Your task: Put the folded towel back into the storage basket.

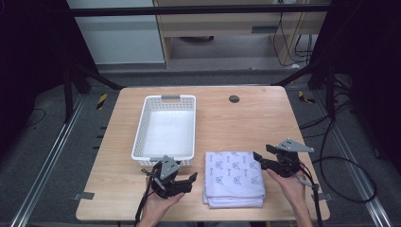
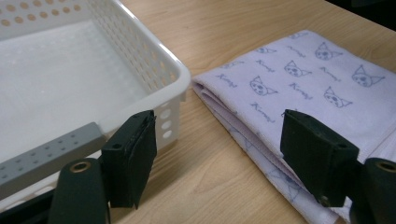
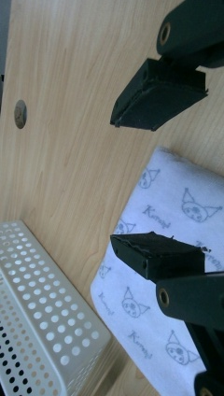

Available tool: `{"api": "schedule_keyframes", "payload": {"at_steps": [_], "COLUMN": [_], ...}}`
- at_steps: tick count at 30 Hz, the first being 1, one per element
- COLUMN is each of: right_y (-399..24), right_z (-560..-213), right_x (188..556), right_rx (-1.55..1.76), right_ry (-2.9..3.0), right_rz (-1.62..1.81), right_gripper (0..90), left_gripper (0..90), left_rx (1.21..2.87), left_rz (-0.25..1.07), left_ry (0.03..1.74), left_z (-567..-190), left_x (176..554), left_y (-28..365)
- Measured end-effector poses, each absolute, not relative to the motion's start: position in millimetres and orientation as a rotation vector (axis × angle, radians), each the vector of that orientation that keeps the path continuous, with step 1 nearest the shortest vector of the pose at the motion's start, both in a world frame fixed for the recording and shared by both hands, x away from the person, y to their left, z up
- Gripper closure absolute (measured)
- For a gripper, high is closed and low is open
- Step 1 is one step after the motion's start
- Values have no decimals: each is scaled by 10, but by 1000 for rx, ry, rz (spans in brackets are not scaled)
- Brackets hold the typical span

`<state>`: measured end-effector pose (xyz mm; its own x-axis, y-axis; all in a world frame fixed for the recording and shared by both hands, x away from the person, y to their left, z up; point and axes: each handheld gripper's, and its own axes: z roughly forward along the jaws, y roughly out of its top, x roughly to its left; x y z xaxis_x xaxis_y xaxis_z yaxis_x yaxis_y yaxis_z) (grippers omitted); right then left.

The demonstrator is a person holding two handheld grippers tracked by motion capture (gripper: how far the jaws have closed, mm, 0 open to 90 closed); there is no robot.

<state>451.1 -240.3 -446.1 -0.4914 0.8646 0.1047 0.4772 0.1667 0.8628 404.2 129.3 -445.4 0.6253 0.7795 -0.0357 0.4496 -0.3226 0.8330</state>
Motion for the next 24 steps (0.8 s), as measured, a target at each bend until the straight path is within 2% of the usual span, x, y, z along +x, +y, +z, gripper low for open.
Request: {"api": "schedule_keyframes", "payload": {"at_steps": [24], "right_y": [-2374], "right_z": [-4713], "right_x": [4581], "right_rx": [1322], "right_ry": [2141], "right_rz": [1165], "right_gripper": [409], "left_gripper": [260], "left_rx": [2075], "left_rz": [399], "left_ry": [933], "left_z": [-4720], "left_x": [4024], "left_y": [943]}}
